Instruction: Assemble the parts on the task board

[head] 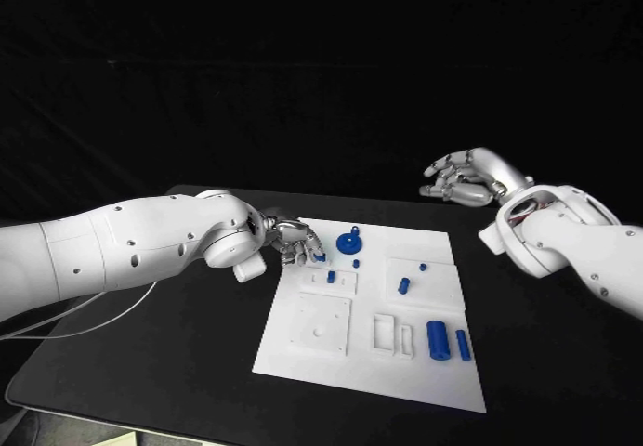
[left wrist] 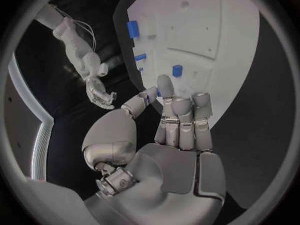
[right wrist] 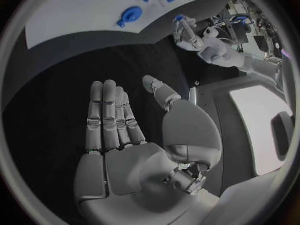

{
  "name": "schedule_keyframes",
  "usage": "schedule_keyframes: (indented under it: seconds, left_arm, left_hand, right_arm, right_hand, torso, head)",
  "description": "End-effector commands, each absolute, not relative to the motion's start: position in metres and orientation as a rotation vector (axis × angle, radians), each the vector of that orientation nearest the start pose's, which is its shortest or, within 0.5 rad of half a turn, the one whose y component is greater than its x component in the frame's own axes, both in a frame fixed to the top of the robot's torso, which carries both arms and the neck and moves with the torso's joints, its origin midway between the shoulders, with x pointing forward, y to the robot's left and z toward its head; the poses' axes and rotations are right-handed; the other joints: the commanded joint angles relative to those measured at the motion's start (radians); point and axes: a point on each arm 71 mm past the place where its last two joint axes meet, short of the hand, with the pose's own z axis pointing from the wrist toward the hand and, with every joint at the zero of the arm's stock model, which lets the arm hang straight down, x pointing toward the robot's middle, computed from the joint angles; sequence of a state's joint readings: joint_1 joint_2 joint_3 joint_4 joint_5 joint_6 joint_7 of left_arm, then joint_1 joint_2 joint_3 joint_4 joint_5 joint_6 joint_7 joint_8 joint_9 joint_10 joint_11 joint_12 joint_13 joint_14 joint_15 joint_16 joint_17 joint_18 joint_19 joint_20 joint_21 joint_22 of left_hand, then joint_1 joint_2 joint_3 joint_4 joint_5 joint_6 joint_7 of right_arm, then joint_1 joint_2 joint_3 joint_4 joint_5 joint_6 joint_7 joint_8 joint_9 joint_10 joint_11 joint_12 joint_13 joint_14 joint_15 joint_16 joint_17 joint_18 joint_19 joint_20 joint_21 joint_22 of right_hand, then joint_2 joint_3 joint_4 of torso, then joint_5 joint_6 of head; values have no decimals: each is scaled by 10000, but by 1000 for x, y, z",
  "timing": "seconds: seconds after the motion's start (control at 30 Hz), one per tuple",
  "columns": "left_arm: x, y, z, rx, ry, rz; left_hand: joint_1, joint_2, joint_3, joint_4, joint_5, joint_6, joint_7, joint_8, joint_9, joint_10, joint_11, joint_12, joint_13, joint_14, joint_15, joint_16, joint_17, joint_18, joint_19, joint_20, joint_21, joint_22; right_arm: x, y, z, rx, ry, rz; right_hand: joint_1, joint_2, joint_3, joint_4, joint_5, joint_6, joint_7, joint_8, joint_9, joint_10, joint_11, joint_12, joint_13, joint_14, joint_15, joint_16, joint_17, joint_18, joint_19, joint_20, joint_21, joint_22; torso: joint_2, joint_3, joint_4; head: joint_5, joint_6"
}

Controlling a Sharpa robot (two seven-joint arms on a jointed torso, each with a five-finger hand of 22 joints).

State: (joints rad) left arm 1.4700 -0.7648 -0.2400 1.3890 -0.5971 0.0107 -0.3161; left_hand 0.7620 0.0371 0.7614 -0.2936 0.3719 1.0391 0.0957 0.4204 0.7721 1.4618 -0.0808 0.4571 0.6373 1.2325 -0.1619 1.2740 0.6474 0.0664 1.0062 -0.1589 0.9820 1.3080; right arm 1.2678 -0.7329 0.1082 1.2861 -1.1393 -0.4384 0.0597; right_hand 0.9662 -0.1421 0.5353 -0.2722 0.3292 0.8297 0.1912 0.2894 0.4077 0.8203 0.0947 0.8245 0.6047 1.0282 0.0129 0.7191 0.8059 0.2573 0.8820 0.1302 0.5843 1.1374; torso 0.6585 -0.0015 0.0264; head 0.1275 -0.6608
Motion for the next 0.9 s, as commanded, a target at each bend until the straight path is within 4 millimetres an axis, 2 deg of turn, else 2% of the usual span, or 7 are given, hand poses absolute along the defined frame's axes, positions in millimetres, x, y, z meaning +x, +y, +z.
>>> schedule_keyframes:
  seconds: [0.03,0.13,0.23,0.37,0.4,0.57,0.9]
  left_arm:
    - [522,211,-164,-2877,22687,-5517]
    - [524,208,-163,-1941,22759,-4626]
    - [527,207,-163,-1593,22755,-4207]
    - [531,203,-162,-1187,22472,-3788]
    - [532,201,-161,-948,22282,-3486]
    - [531,195,-162,-554,22245,-3352]
    - [533,195,-171,-976,22349,-3710]
  left_hand:
    - [-58,49,48,29,262,1149,-810,35,140,146,-95,204,97,358,-331,170,33,-131,127,-1069,85,110]
    - [-67,14,73,18,447,1227,-853,21,303,123,-140,410,202,368,-380,325,63,-118,163,-1101,156,150]
    - [-72,15,77,23,493,1254,-865,9,373,106,-152,491,238,375,-393,379,66,-114,183,-1112,187,161]
    - [-114,53,59,32,528,1321,-893,21,466,124,-177,612,291,416,-417,472,80,-111,227,-1124,236,172]
    - [-157,71,44,36,541,1381,-922,37,559,136,-210,733,346,453,-447,565,97,-101,272,-1140,283,178]
    - [-175,51,78,36,690,1474,-989,55,889,93,-281,1092,493,516,-524,789,88,-32,437,-1196,462,191]
    - [-217,46,80,59,619,1495,-1009,2,1171,3,-305,1333,547,522,-550,903,14,12,488,-1195,555,175]
  right_arm:
    - [563,-240,-96,3155,13544,8582]
    - [574,-258,-92,4069,13477,8598]
    - [581,-270,-94,4742,13499,8649]
    - [586,-275,-95,5110,13516,8937]
    - [587,-275,-95,5174,13542,9208]
    - [589,-271,-95,4852,13623,9799]
    - [590,-270,-96,4841,13619,9787]
  right_hand:
    - [13,40,24,-23,32,-6,42,40,4,-32,84,-60,-201,-14,105,-89,-38,-49,-75,35,-84,-25]
    - [-10,67,24,-46,189,-8,40,69,0,-152,153,-272,-571,-248,234,-351,-178,-73,-354,137,-295,-99]
    - [-114,196,62,-126,471,13,23,149,16,71,316,-1317,-1730,-494,532,-1095,-727,-109,-861,328,-759,-345]
    - [-138,211,65,-117,519,23,13,166,20,101,332,-1543,-1949,-562,564,-1259,-843,-119,-946,366,-844,-396]
    - [-8,171,57,-253,604,-82,35,215,59,627,518,-3160,-3327,-879,1026,-2451,-1682,-263,-1748,612,-1526,-781]
    - [197,442,154,-164,652,-129,61,248,36,1216,547,-4318,-4376,-1009,1150,-3353,-2371,-215,-2145,860,-2128,-1258]
    - [325,464,-23,-156,647,-167,87,260,-15,1676,571,-5049,-4997,-888,1192,-3715,-2802,-37,-2111,1063,-2494,-1658]
  torso:
    - [10,2,17]
    - [9,-7,11]
    - [12,-8,0]
    - [19,-9,1]
    - [19,-12,1]
    - [16,-29,19]
    - [10,-31,26]
  head:
    - [5,-12]
    - [7,-50]
    - [18,-62]
    - [36,-90]
    - [36,-90]
    - [27,-119]
    - [19,-137]
